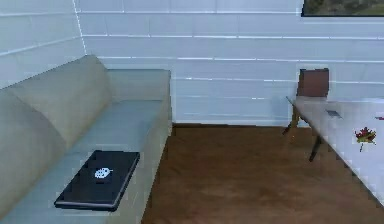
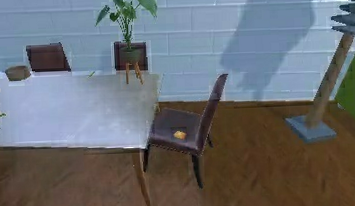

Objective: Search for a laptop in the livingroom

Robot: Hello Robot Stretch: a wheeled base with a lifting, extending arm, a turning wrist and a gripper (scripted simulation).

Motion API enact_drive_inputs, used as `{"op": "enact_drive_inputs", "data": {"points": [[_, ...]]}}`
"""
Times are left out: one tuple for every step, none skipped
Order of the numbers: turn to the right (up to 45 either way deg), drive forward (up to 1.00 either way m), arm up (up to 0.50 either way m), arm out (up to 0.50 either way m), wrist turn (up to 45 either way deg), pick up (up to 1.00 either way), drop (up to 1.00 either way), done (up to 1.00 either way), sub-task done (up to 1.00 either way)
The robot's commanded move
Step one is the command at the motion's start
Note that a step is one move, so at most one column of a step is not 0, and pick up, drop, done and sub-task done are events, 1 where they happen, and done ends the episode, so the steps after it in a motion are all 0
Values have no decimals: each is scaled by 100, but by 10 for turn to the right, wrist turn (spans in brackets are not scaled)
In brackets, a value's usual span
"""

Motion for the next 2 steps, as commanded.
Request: {"op": "enact_drive_inputs", "data": {"points": [[-270,0,0,0,0,0,0,0,0],[0,0,0,0,0,0,0,100,0]]}}
